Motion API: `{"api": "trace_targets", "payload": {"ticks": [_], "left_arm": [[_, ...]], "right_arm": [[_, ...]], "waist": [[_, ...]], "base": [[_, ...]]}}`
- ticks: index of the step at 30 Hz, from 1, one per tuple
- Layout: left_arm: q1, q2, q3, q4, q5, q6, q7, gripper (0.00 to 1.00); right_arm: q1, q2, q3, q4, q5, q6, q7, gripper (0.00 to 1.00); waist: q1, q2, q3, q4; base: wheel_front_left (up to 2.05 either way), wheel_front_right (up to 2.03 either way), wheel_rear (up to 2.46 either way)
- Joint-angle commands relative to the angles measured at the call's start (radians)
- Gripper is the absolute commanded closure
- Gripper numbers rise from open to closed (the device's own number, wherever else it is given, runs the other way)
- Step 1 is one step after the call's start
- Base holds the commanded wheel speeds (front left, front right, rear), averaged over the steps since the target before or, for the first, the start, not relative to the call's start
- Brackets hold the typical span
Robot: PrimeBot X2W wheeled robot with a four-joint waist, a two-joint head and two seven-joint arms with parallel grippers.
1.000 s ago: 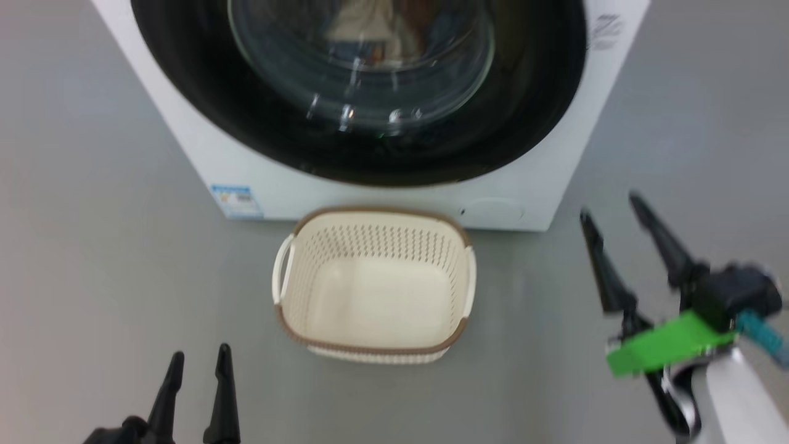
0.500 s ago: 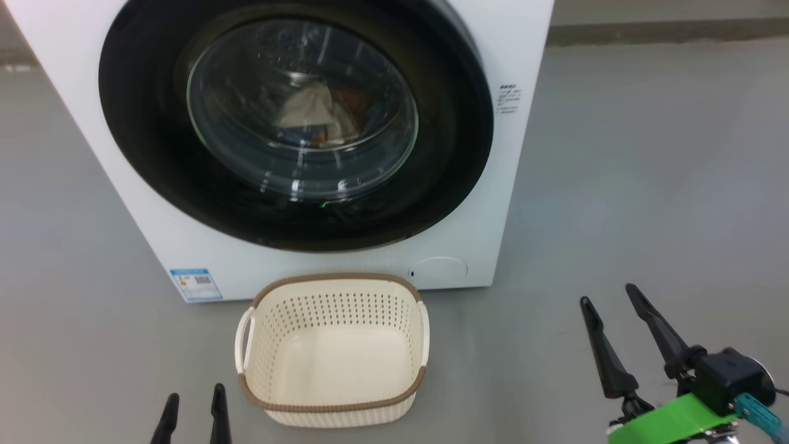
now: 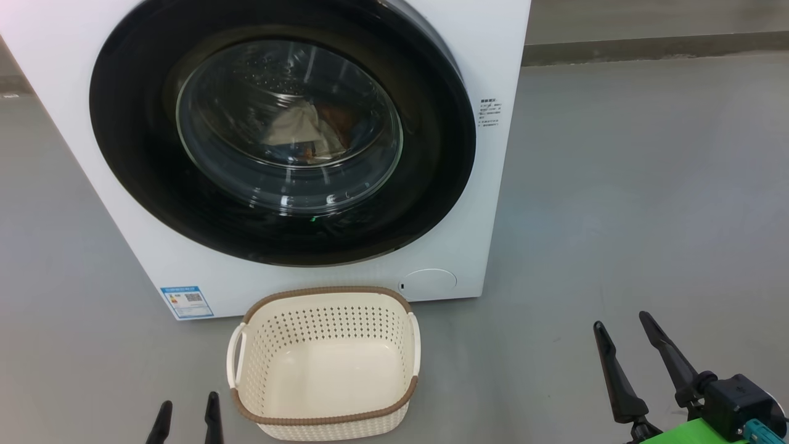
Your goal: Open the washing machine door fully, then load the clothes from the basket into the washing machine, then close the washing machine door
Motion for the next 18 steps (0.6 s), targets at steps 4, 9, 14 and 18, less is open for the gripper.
{"api": "trace_targets", "payload": {"ticks": [4,9,14,18], "left_arm": [[-0.011,0.008,0.041,-0.018,0.009,0.001,-0.006,0.00],[-0.007,0.008,0.046,-0.020,0.010,0.000,-0.006,0.00],[0.001,0.008,0.047,-0.023,0.014,-0.003,-0.006,0.00],[0.006,0.008,0.046,-0.023,0.017,-0.006,-0.006,0.00]], "right_arm": [[0.010,0.009,0.001,-0.024,-0.018,-0.006,-0.002,0.00],[0.020,0.023,-0.020,-0.022,-0.023,-0.006,-0.002,0.00],[0.022,0.026,-0.024,-0.016,-0.026,-0.006,-0.002,0.00],[0.020,0.024,-0.032,-0.010,-0.025,-0.006,-0.002,0.00]], "waist": [[0.0000,0.0000,0.001,0.004],[0.0000,0.0000,0.003,0.004],[0.0000,0.0000,0.002,0.003],[0.0000,0.0000,0.001,0.005]], "base": [[0.00,0.00,0.00],[0.00,0.00,0.00],[0.00,0.00,0.00],[0.00,0.00,0.00]]}}
